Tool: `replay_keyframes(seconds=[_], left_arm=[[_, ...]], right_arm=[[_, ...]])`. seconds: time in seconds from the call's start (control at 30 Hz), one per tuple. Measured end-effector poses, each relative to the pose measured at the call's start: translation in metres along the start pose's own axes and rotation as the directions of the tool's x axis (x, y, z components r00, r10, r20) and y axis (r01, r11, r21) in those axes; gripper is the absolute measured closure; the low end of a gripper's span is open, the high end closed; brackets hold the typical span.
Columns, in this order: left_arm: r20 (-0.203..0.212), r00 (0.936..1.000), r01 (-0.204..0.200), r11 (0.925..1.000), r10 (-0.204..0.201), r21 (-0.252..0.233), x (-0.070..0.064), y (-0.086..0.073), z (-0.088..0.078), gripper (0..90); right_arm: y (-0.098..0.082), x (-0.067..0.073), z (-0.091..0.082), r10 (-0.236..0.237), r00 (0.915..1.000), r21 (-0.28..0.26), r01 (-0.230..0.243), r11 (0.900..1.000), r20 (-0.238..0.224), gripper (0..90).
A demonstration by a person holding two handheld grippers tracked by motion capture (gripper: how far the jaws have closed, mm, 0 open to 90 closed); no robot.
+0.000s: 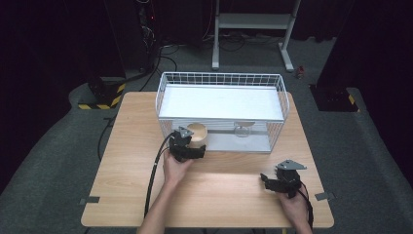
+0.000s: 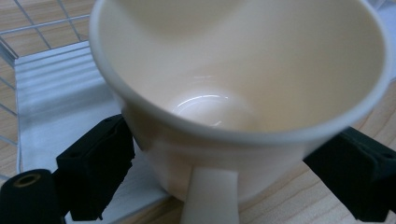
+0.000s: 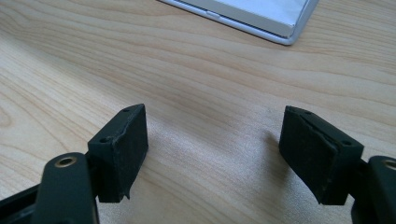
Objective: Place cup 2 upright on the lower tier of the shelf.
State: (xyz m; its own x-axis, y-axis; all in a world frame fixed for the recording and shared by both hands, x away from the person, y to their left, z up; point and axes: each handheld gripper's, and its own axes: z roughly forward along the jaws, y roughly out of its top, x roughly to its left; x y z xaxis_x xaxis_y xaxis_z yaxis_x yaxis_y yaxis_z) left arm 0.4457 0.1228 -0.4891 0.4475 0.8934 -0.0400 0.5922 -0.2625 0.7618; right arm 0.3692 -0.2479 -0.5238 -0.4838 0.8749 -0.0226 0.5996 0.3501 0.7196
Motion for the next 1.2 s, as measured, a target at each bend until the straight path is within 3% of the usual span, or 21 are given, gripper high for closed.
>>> replay_keyframes(seconds=[0.6,1.0,1.1,1.2], left_arm=[[-0.051,0.9986,-0.009,0.9998,0.010,0.015,-0.004,0.000,0.003,12.5],[-0.066,0.9973,0.031,0.9994,-0.031,-0.013,-0.001,0.000,0.009,24.0],[-0.084,0.9964,0.013,0.9999,-0.014,-0.010,0.000,0.001,0.011,28.2],[-0.088,0.9958,0.023,0.9997,-0.023,-0.002,0.000,0.000,0.013,31.2]], right_arm=[[0.000,0.000,0.000,0.000,1.0000,0.000,0.000,1.000,0.000,23.7],[0.000,0.000,0.000,-0.001,1.0000,0.000,0.001,1.000,0.000,23.7],[0.000,0.000,0.000,0.000,1.0000,0.000,0.000,1.000,0.000,23.7],[0.000,0.000,0.000,0.001,1.0000,0.001,-0.001,1.000,0.000,23.7]])
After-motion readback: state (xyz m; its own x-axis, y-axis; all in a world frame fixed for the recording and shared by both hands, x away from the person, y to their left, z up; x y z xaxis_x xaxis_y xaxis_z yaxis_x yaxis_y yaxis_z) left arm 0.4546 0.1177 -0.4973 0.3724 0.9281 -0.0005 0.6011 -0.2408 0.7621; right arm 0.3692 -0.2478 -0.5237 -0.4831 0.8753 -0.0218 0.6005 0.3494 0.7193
